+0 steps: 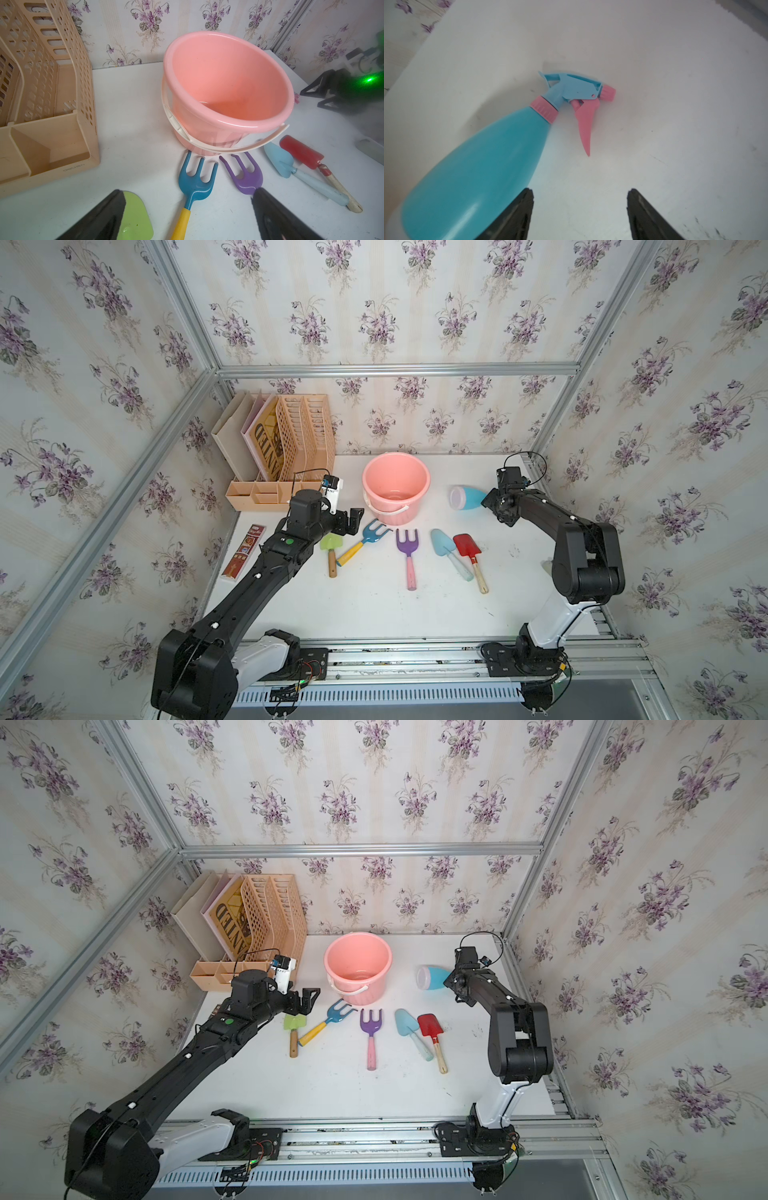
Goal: Organize the gardening tools
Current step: Adjust the gardening tool at the center of the board.
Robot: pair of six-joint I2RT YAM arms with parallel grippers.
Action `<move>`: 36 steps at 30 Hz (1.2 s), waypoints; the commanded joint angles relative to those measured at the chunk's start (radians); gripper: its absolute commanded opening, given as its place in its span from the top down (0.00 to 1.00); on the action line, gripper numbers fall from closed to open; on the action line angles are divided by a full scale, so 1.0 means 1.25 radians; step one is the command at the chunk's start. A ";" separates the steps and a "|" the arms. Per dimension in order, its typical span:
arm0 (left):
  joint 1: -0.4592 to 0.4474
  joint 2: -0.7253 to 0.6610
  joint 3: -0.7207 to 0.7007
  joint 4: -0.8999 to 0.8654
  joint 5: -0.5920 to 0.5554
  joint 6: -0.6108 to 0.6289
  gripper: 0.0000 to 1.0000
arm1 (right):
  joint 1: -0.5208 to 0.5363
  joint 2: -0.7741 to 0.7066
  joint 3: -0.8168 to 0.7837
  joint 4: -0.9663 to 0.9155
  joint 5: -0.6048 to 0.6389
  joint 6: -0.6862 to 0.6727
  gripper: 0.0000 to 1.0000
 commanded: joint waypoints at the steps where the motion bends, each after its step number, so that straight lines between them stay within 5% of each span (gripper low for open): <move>1: 0.000 -0.005 0.001 -0.002 -0.004 0.007 0.01 | -0.001 -0.026 0.030 -0.011 -0.021 0.003 0.25; 5: -0.001 -0.006 0.000 -0.003 -0.005 0.006 0.01 | -0.001 -0.007 0.093 0.003 -0.108 0.020 0.25; 12: -0.008 -0.001 0.006 -0.002 -0.006 0.002 0.01 | -0.007 0.189 0.328 -0.119 -0.102 0.001 0.26; 17: -0.009 -0.016 0.001 -0.016 -0.024 0.014 0.01 | -0.040 0.158 0.188 -0.008 -0.203 0.105 0.28; 36: -0.009 0.003 -0.001 -0.006 -0.027 0.022 0.01 | -0.132 0.366 0.335 -0.011 -0.371 0.206 0.37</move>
